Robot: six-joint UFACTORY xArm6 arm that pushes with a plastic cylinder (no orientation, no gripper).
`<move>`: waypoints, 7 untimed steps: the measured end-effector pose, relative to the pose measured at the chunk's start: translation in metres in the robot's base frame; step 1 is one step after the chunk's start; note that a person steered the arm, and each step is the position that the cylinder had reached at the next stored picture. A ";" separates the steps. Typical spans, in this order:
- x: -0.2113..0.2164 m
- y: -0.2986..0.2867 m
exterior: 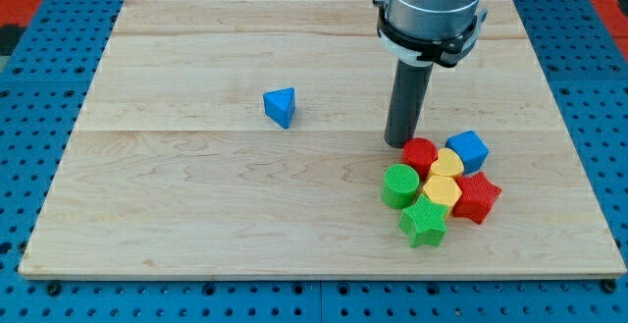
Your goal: Place the blue triangle close to the red circle
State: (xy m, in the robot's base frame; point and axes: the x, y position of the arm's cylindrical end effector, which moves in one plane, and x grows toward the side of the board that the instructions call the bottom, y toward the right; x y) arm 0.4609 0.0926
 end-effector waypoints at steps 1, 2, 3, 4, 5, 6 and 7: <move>-0.004 -0.023; -0.069 -0.021; -0.122 -0.081; -0.119 -0.147; -0.092 -0.150; -0.071 -0.145; -0.040 -0.108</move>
State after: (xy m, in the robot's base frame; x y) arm 0.4208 -0.0155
